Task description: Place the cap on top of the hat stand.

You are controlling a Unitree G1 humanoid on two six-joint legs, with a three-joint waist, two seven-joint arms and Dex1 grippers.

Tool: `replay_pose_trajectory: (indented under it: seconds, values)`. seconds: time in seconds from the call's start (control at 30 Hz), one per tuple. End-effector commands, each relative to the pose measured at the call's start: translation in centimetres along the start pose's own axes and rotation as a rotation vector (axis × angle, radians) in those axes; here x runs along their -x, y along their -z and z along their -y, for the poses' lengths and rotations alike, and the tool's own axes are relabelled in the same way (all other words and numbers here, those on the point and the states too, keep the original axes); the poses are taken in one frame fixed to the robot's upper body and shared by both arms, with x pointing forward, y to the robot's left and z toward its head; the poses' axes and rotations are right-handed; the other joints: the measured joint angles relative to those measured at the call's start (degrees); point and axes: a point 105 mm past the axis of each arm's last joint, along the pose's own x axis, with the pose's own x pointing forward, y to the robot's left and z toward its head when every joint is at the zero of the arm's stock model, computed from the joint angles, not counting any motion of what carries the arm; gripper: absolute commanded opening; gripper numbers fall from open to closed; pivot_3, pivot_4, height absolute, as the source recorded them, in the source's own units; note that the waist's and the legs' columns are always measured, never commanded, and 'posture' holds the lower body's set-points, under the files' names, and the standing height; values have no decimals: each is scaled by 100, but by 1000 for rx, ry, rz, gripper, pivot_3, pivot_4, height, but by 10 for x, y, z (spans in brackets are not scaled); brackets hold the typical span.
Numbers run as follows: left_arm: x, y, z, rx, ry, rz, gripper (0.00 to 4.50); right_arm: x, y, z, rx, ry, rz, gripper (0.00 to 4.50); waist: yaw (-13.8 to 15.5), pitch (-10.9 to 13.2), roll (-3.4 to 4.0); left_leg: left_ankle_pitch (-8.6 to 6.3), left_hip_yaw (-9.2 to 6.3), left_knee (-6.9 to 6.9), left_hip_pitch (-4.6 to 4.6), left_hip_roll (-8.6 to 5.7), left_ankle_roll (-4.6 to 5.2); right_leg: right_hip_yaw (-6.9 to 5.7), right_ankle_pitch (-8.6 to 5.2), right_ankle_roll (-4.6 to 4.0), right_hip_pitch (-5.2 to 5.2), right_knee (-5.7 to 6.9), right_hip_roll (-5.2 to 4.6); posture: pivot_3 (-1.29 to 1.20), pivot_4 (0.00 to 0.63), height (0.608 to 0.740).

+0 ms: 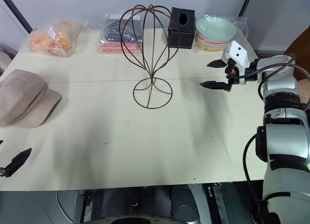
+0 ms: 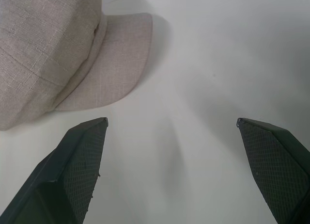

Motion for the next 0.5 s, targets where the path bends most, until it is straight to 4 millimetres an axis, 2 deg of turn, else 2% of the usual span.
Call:
replay_pose_trajectory:
  seconds: [0.03, 0.37, 0.5]
  values:
    - [0, -11, -1, -23, -12, 39, 4500, 5, -17, 7, 52, 18, 31, 4461, 2, 0, 0, 0, 0, 0, 0, 0, 0, 0, 0, 0, 0, 0, 0, 0, 150, 740]
    - [-6, -17, -6, -23, -24, 61, 4500, 7, -17, 7, 25, 17, 38, 4461, 1, 0, 0, 0, 0, 0, 0, 0, 0, 0, 1, 1, 0, 1, 0, 0, 150, 740]
    - [-14, -28, 1, -143, -32, 63, 4500, 8, -19, 7, 18, 16, 42, 4461, 7, 0, 0, 0, 0, 0, 0, -1, 0, 0, 1, 1, 1, 1, 0, 0, 150, 740]
